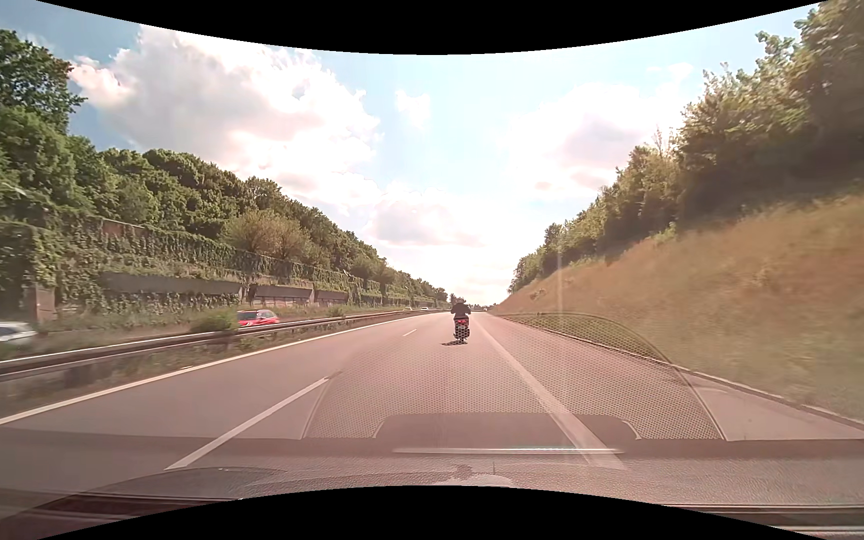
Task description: Follow the waypoints while adhering to traffic rules and regulations
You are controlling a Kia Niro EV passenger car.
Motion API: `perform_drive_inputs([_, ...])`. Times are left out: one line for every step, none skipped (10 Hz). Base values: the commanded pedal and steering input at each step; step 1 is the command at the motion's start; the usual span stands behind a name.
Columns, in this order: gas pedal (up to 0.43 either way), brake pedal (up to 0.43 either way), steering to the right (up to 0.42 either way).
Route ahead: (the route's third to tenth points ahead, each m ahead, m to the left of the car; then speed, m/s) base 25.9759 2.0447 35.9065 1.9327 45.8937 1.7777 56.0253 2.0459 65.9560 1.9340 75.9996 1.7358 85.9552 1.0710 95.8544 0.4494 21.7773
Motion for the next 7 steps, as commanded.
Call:
perform_drive_inputs([0.287, 0.012, 0.000])
perform_drive_inputs([0.287, 0.012, 0.000])
perform_drive_inputs([0.287, 0.006, 0.000])
perform_drive_inputs([0.287, 0.012, 0.001])
perform_drive_inputs([0.287, 0.012, 0.000])
perform_drive_inputs([0.287, 0.012, 0.000])
perform_drive_inputs([0.287, 0.012, 0.001])
